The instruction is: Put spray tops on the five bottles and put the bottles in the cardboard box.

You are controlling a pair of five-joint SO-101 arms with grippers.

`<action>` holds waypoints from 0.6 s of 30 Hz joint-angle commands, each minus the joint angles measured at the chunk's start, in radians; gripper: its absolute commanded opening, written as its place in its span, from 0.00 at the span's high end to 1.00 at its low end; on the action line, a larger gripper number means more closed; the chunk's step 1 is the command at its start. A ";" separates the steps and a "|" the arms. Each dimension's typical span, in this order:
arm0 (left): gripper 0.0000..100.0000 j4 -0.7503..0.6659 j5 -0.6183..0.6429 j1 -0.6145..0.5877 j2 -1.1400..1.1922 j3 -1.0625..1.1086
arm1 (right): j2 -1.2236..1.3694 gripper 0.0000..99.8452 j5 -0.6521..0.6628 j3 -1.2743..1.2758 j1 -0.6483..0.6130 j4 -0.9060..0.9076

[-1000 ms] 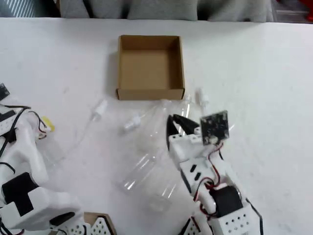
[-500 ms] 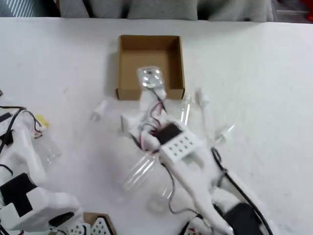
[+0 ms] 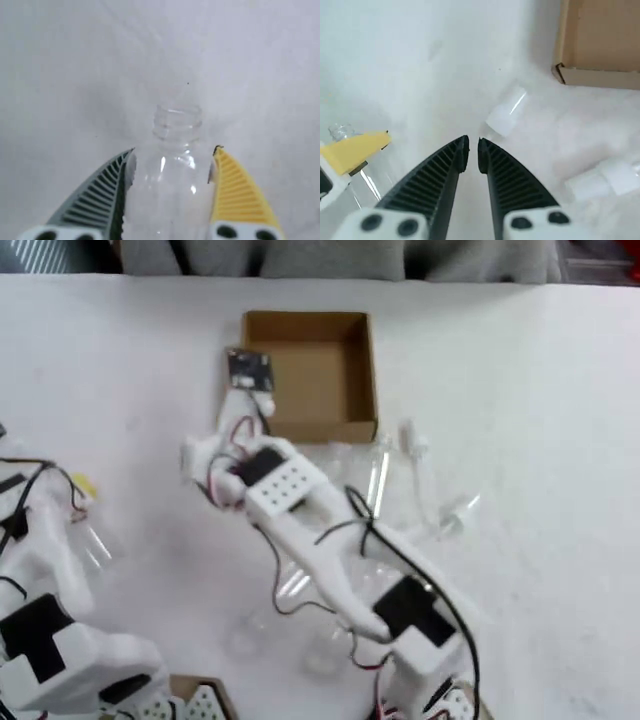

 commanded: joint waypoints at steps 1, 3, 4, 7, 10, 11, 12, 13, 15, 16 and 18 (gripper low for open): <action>0.98 -0.017 0.011 0.033 -0.047 -0.008 | 0.081 0.98 -0.057 -0.186 0.005 0.051; 0.98 -0.017 0.011 0.038 -0.047 -0.008 | 0.125 0.96 -0.072 -0.222 0.008 0.074; 0.98 -0.017 0.011 0.038 -0.047 -0.008 | 0.143 0.94 -0.084 -0.238 0.010 0.085; 0.98 -0.017 0.011 0.038 -0.047 -0.008 | 0.199 0.88 -0.118 -0.272 0.010 0.091; 0.98 -0.017 0.009 0.036 -0.047 -0.011 | 0.262 0.89 -0.121 -0.302 0.008 0.085; 0.98 -0.017 0.009 0.036 -0.047 -0.011 | 0.285 0.89 -0.121 -0.318 0.008 0.084; 0.98 -0.017 0.009 0.035 -0.047 -0.011 | 0.309 0.90 -0.123 -0.338 0.012 0.084; 0.98 -0.017 0.009 0.035 -0.047 -0.011 | 0.334 0.90 -0.123 -0.364 0.013 0.084; 0.98 -0.017 0.008 0.035 -0.047 -0.011 | 0.386 0.90 -0.143 -0.416 0.021 0.085; 0.98 -0.017 0.008 0.035 -0.047 -0.012 | 0.415 0.90 -0.173 -0.443 0.027 0.090; 0.98 -0.017 0.008 0.035 -0.047 -0.012 | 0.464 0.90 -0.213 -0.494 0.033 0.091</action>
